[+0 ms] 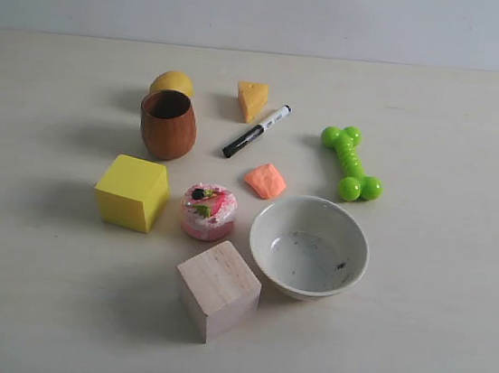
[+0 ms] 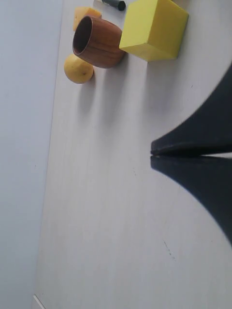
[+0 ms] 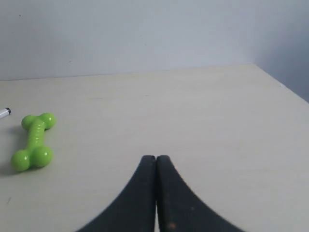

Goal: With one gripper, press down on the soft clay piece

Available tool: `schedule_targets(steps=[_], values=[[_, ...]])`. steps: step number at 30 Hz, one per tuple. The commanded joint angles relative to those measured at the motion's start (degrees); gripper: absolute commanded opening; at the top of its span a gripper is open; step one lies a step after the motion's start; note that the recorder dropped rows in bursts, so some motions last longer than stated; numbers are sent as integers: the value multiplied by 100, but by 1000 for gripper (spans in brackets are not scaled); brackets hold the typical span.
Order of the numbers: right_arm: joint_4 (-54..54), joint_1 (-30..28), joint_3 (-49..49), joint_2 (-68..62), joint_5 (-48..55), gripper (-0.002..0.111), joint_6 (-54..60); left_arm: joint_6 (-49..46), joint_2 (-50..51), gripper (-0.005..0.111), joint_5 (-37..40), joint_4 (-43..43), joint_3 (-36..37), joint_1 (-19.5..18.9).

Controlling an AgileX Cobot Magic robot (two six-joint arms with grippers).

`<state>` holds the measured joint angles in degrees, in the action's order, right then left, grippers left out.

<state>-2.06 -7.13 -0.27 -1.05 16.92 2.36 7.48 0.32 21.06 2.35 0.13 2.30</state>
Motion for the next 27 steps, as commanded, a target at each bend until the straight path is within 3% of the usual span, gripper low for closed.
schedule_targets(steps=[1, 7, 15, 18, 21, 24, 27], values=[[76, -36, 27, 34, -940, 0, 23, 11, -32, 0, -42, -21, -13, 43], [76, -36, 27, 34, -2309, 0, 23, 11, -32, 0, -42, -21, -13, 43], [34, -36, 27, 34, -2606, 0, -3, 11, -32, 0, -42, -21, -13, 43], [34, -36, 27, 34, -3169, 0, -3, 11, -32, 0, -42, -21, -13, 43], [-1056, -36, 27, 34, -4113, 0, -1568, 11, -32, 0, -42, -21, -13, 43], [-964, -22, -392, 34, -3277, 0, -1568, 11, -32, 0, -42, -21, -13, 43], [-650, -22, -1401, -122, -1819, 0, -1559, 11, -32, 0, -42, -21, -13, 43]])
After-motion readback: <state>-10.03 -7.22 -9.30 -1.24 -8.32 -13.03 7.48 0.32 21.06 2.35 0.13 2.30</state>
